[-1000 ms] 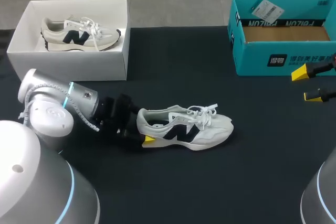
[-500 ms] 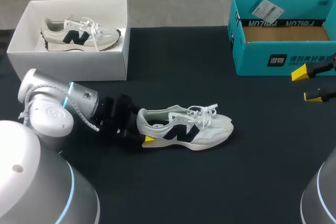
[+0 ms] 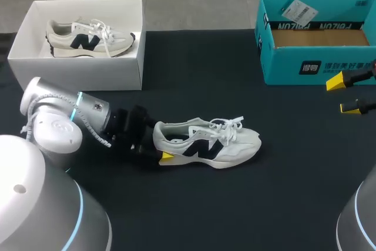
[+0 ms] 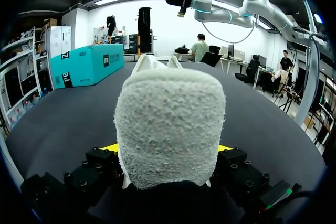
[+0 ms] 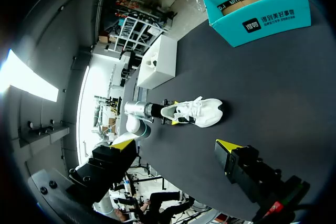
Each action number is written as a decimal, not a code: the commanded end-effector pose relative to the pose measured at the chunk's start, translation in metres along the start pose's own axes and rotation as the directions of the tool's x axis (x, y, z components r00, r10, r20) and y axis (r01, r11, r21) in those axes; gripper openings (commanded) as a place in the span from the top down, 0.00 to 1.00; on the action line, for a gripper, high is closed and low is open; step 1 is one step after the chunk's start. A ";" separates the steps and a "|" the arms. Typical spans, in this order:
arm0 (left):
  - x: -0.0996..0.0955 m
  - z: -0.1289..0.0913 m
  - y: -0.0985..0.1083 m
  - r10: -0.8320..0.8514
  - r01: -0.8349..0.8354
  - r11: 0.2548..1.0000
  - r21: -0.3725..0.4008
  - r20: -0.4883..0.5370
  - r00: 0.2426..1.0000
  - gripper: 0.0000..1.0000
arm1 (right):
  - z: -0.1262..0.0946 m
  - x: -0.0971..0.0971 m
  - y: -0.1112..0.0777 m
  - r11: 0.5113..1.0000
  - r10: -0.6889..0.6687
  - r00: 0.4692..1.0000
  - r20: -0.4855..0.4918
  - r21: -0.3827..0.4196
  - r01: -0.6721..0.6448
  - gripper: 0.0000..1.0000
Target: Take the shoe out of the shoebox, open the shoe tongue, remove and reinsert the insole, then place the shoe into the shoebox
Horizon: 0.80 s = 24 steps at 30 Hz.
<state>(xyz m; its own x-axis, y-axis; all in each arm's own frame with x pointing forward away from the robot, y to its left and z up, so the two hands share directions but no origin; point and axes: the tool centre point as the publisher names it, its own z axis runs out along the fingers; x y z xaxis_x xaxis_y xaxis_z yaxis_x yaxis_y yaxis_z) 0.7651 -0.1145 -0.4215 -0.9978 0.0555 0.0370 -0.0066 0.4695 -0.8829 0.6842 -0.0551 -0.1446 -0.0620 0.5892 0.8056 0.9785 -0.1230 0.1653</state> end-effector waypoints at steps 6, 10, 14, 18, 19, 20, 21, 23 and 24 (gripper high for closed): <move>-0.001 0.004 0.002 -0.001 0.001 1.000 -0.002 0.001 1.000 1.00 | 0.000 0.000 -0.001 1.000 0.001 1.000 0.002 -0.002 -0.001 0.00; -0.001 0.004 0.002 -0.001 0.001 1.000 -0.002 0.001 1.000 1.00 | 0.007 0.004 -0.001 1.000 -0.009 0.999 0.045 -0.024 0.011 0.00; -0.001 0.004 0.002 -0.001 0.001 1.000 -0.002 0.001 1.000 1.00 | 0.022 0.013 0.001 0.996 -0.041 0.987 0.153 -0.068 0.052 0.00; -0.001 0.004 0.002 -0.001 0.001 1.000 -0.002 0.001 1.000 1.00 | 0.034 0.019 0.004 0.991 -0.051 0.975 0.215 -0.109 0.076 0.00; -0.001 0.004 0.002 -0.001 0.001 1.000 -0.002 0.001 1.000 1.00 | 0.037 0.019 0.005 0.989 -0.048 0.971 0.234 -0.122 0.079 0.00; -0.001 0.004 0.002 -0.001 0.001 1.000 -0.002 0.001 1.000 1.00 | 0.041 0.019 0.005 0.987 -0.052 0.966 0.252 -0.134 0.088 0.00; -0.001 0.004 0.002 -0.001 0.001 1.000 -0.002 0.001 1.000 1.00 | 0.044 0.019 0.006 0.985 -0.047 0.959 0.280 -0.149 0.091 0.00; -0.001 0.004 0.002 -0.001 0.001 1.000 -0.002 0.001 1.000 1.00 | 0.051 0.018 0.007 0.975 -0.041 0.937 0.346 -0.193 0.114 0.00; -0.001 0.004 0.002 -0.001 0.001 1.000 -0.002 0.001 1.000 1.00 | 0.054 0.017 0.007 0.971 -0.018 0.918 0.396 -0.211 0.110 0.00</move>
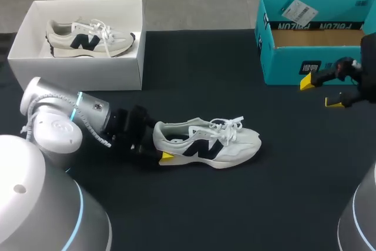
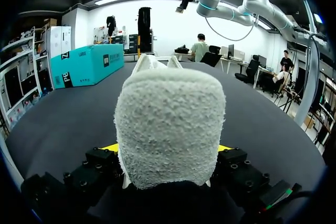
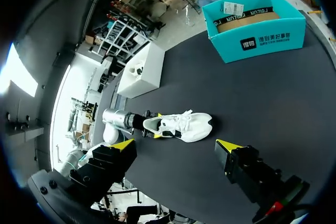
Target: Take the shoe out of the shoebox, open the shoe tongue, remove and reinsert the insole, then place the shoe into the shoebox
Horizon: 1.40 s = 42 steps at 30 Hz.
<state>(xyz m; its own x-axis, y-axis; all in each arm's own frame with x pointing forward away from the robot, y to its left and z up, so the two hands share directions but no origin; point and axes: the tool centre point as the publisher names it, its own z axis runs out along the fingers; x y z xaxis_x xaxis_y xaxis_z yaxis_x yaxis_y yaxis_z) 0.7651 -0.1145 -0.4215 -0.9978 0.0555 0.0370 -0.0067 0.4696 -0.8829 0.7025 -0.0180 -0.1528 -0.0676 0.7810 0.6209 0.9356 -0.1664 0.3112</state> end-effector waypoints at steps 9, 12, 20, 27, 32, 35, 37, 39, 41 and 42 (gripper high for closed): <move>-0.001 0.004 0.002 -0.001 0.001 1.000 -0.002 0.001 1.000 1.00 | 0.026 0.003 -0.006 0.991 0.010 0.945 0.328 -0.127 0.033 0.00; -0.001 0.004 0.002 -0.001 0.001 1.000 -0.002 0.001 1.000 1.00 | 0.026 0.003 -0.006 0.991 0.010 0.945 0.328 -0.127 0.033 0.00; -0.001 0.004 0.002 -0.001 0.001 1.000 -0.002 0.001 1.000 1.00 | 0.032 0.005 -0.009 0.992 0.005 0.936 0.352 -0.122 0.040 0.00; -0.001 0.004 0.002 -0.001 0.001 1.000 -0.002 0.001 1.000 1.00 | 0.072 0.026 -0.019 0.997 -0.023 0.892 0.451 -0.050 0.051 0.00; -0.001 0.004 0.002 -0.001 0.001 1.000 -0.002 0.001 1.000 1.00 | 0.095 0.039 -0.024 0.997 -0.042 0.843 0.537 -0.030 0.069 0.00; -0.001 0.004 0.002 -0.001 0.001 1.000 -0.002 0.001 1.000 1.00 | 0.108 0.048 -0.028 0.997 -0.060 0.842 0.536 -0.012 0.079 0.00; -0.001 0.004 0.002 -0.001 0.001 1.000 -0.002 0.001 1.000 1.00 | 0.118 0.053 -0.031 0.998 -0.065 0.846 0.528 0.024 0.062 0.00; -0.001 0.004 0.002 -0.001 0.001 1.000 -0.002 0.001 1.000 1.00 | 0.130 0.058 -0.035 0.997 -0.075 0.847 0.525 0.053 0.056 0.00; -0.001 0.004 0.002 -0.001 0.001 1.000 -0.002 0.001 1.000 1.00 | 0.141 0.062 -0.038 0.996 -0.089 0.845 0.528 0.067 0.062 0.00; -0.001 0.004 0.002 -0.001 0.001 1.000 -0.002 0.001 1.000 1.00 | 0.145 0.064 -0.039 0.995 -0.091 0.846 0.526 0.071 0.063 0.00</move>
<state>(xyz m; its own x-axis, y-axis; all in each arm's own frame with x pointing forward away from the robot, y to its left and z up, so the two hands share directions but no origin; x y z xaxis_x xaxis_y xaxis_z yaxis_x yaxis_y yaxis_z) 0.7651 -0.1146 -0.4215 -0.9978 0.0555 0.0371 -0.0067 0.4695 -0.8829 0.6893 0.0817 -0.2067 0.0177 0.9822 0.1870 0.9406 -0.0798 0.3301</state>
